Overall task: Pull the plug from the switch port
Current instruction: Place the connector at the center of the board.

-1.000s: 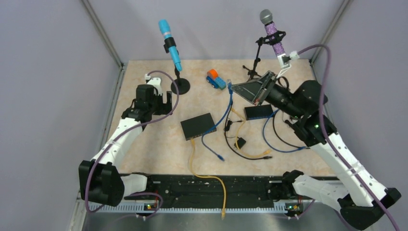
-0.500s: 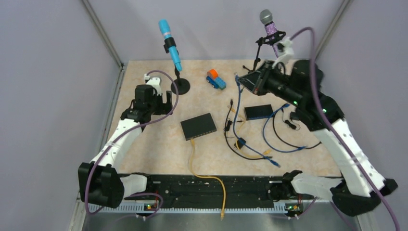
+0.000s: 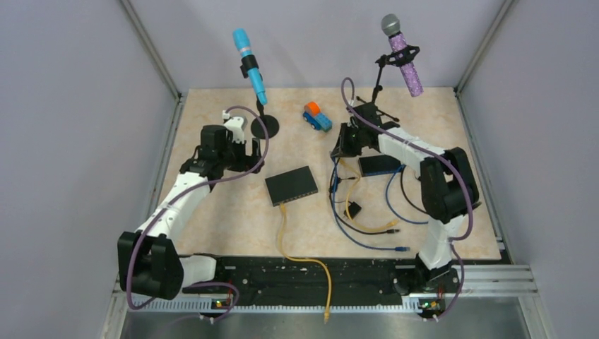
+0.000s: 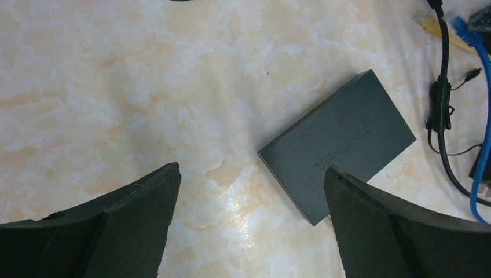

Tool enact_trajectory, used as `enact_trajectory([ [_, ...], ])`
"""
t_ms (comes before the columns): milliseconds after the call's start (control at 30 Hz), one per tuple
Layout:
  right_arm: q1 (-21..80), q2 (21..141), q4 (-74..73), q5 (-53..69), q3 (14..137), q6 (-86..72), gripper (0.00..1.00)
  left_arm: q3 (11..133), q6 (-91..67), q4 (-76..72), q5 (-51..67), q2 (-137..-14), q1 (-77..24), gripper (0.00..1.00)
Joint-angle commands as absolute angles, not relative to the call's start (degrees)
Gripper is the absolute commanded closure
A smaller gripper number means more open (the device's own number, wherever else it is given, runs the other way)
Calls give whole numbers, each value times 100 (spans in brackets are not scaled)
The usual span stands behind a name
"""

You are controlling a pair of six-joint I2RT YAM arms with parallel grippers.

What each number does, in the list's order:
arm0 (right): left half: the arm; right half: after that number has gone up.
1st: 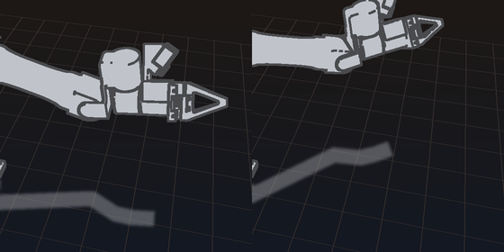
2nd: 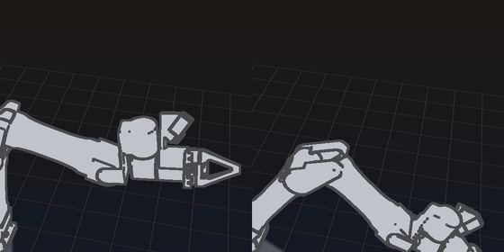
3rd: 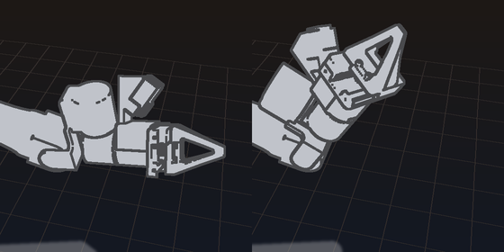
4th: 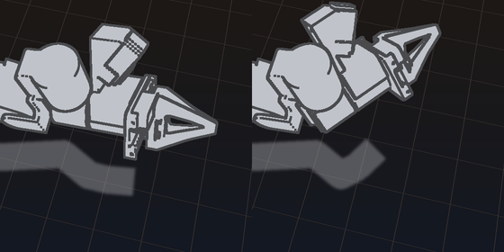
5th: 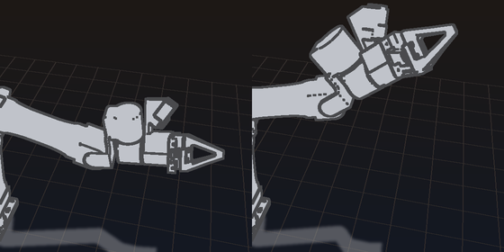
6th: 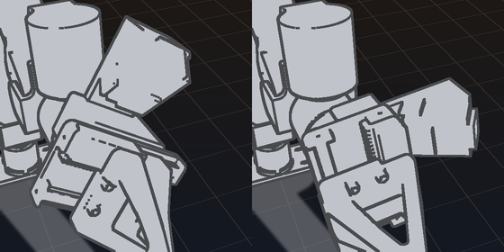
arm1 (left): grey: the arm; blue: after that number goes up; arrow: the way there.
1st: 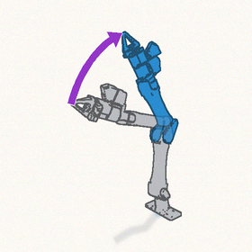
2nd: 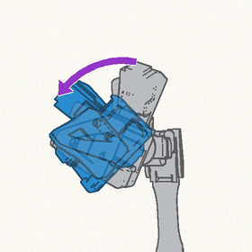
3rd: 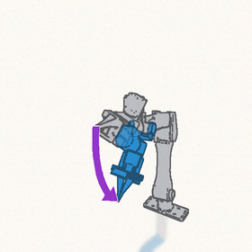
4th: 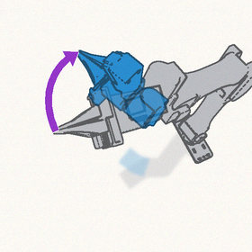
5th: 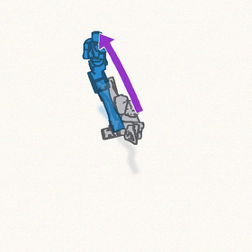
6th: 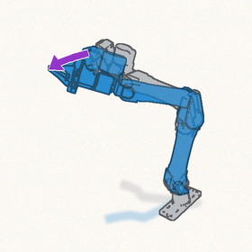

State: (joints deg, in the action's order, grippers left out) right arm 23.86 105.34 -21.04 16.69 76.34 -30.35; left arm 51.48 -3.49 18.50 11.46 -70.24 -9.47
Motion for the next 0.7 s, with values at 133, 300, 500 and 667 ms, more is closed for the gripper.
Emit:
enact_trajectory([
  [133, 2389, 10233, -1797, 1801, 8464, -2814, 54, 5678, -53, 2291, 1576, -7600, -923, 1],
  [300, 2669, 9045, -1101, 2165, 7339, -3283, 51, 5894, 95, 2540, 1609, -8112, -927, 1],
  [500, 3879, 8510, 154, 2114, 5839, -4141, 54, 6353, -188, 2982, 1784, -8874, -932, 4],
  [667, 4603, 8780, 1513, 1911, 5025, -5213, 56, 6294, -486, 2769, 2202, -9055, -968, 8],
])
